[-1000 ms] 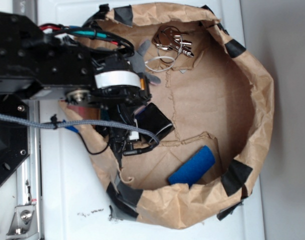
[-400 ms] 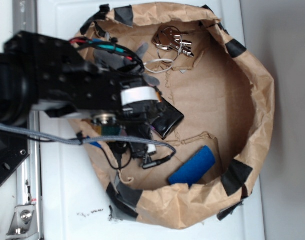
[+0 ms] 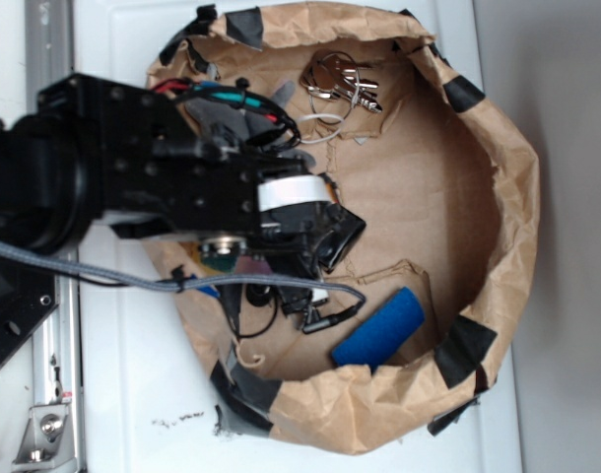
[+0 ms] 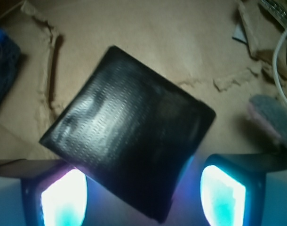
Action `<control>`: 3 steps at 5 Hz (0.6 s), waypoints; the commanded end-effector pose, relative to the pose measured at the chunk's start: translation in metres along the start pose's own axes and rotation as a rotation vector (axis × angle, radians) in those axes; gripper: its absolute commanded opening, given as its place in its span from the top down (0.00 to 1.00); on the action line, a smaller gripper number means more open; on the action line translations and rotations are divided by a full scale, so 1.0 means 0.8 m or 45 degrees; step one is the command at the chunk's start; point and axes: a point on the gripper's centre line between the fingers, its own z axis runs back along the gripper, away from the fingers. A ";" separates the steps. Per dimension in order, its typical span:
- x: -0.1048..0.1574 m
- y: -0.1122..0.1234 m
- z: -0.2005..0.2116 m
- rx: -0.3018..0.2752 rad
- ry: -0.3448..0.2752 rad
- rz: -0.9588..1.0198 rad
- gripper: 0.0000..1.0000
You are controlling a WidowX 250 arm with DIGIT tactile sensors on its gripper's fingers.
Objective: Grab the black box.
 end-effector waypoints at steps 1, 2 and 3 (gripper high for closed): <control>0.039 0.018 0.025 -0.043 -0.059 0.088 0.00; 0.048 0.025 0.041 -0.067 -0.042 0.139 0.00; 0.050 0.035 0.053 -0.068 -0.001 0.123 0.00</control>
